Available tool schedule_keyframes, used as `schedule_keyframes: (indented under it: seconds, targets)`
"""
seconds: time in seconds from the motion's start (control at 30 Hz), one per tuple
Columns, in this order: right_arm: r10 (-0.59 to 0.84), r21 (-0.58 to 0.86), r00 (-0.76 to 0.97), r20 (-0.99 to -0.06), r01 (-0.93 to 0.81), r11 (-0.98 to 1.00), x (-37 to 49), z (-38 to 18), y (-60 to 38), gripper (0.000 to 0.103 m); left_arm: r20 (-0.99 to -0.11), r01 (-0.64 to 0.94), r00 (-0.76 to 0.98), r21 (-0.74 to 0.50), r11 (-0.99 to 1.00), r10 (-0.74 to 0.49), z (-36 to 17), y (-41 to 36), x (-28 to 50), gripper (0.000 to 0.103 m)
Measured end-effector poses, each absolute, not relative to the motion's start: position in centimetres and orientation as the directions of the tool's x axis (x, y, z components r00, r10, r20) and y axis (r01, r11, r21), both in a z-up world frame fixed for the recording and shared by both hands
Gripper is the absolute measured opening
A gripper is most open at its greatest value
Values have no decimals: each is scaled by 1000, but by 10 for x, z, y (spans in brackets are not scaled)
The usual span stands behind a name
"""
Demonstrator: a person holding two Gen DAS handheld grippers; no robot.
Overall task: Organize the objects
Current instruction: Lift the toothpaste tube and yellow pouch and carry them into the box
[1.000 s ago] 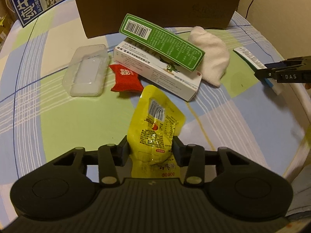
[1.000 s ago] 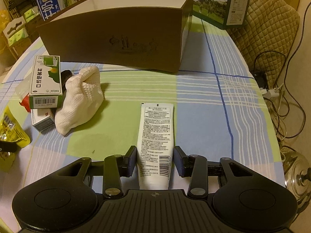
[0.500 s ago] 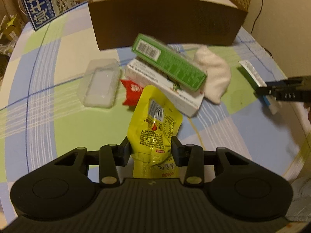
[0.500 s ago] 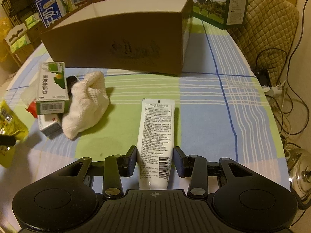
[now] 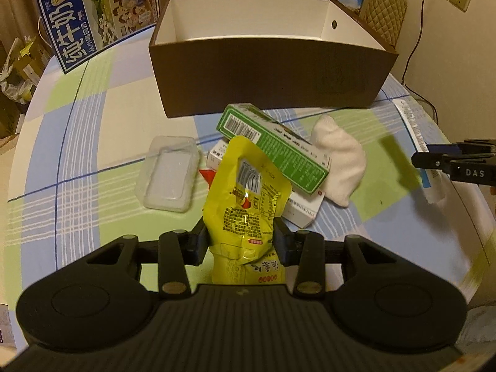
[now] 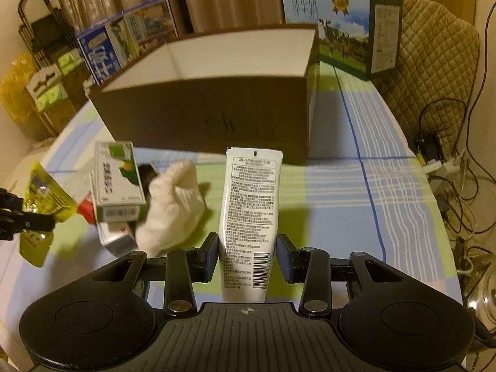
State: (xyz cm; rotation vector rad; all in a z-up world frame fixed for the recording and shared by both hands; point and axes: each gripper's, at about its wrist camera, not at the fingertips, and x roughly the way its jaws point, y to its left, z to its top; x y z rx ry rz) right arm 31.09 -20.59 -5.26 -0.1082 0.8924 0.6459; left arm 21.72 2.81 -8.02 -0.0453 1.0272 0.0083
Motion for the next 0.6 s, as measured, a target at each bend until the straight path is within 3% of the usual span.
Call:
schedule_keyframes:
  seconds: [0.6]
  targets:
    - [587,221,475,-656,-623,750,333,8,-186,37,-795,-52,606,-19,998,17,-40,41,249,37]
